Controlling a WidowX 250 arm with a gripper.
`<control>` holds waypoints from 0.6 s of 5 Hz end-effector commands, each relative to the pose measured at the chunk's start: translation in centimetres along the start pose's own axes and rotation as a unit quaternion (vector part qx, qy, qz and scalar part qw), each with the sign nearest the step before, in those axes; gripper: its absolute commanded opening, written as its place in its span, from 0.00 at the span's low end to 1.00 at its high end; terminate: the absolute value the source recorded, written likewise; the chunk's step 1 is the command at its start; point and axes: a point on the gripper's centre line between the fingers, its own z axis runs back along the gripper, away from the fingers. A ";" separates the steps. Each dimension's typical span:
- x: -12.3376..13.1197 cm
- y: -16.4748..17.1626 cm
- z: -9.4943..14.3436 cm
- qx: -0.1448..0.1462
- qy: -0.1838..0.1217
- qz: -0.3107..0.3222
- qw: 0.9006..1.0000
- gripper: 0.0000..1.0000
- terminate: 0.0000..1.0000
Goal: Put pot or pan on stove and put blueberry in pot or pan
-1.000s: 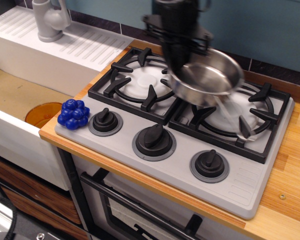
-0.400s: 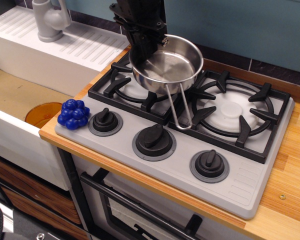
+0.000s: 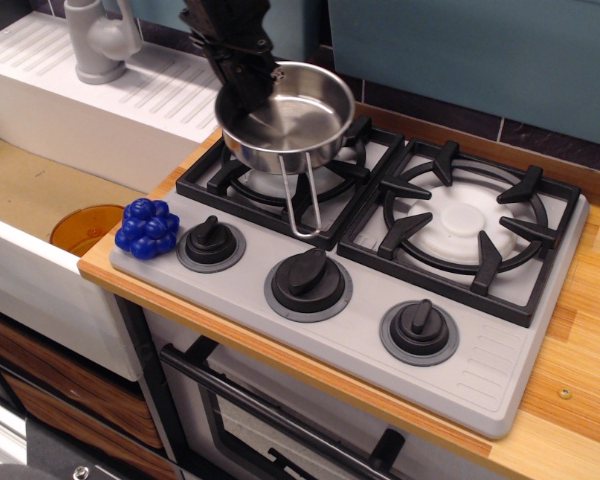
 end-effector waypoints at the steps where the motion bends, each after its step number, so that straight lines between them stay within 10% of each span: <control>1: 2.5 1.5 1.2 0.024 -0.031 -0.013 0.999 0.00 0.00; 2: 2.5 1.0 1.2 0.025 -0.026 -0.010 0.999 0.00 0.00; 3: 2.2 0.8 1.4 0.026 -0.031 -0.017 0.999 1.00 0.00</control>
